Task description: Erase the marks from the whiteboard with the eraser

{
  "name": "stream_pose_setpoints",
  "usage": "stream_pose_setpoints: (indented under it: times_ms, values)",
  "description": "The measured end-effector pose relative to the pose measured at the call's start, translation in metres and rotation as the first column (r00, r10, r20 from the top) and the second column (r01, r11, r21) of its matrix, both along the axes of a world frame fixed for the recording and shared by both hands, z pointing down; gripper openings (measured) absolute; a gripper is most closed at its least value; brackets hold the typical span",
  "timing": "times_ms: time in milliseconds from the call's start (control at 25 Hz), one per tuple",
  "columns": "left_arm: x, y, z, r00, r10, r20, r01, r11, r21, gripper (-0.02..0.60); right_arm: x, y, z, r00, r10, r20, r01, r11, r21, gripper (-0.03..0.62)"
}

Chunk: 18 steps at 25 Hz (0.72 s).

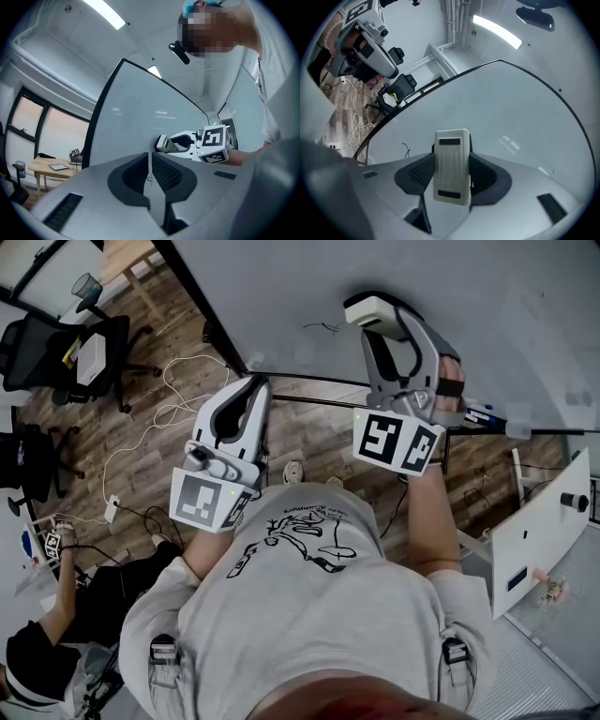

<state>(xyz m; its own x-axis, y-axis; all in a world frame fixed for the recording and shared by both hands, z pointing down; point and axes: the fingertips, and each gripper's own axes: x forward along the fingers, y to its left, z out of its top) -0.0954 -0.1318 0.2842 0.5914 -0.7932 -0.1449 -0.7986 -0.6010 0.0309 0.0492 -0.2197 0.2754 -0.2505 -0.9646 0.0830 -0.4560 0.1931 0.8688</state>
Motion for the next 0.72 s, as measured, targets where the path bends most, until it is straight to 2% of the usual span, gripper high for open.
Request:
stream_pose_setpoints:
  times_ms: [240, 720]
  values:
    - [-0.005, -0.002, 0.002, 1.000, -0.009, 0.000, 0.009, 1.000, -0.006, 0.038, 0.000, -0.015, 0.009, 0.999, 0.025, -0.032, -0.025, 1.000, 0.014, 0.238]
    - [-0.003, -0.006, 0.004, 1.000, 0.000, 0.003, 0.000, 1.000, -0.010, 0.038, -0.009, -0.018, 0.027, 1.000, 0.009, -0.025, -0.009, 1.000, 0.003, 0.238]
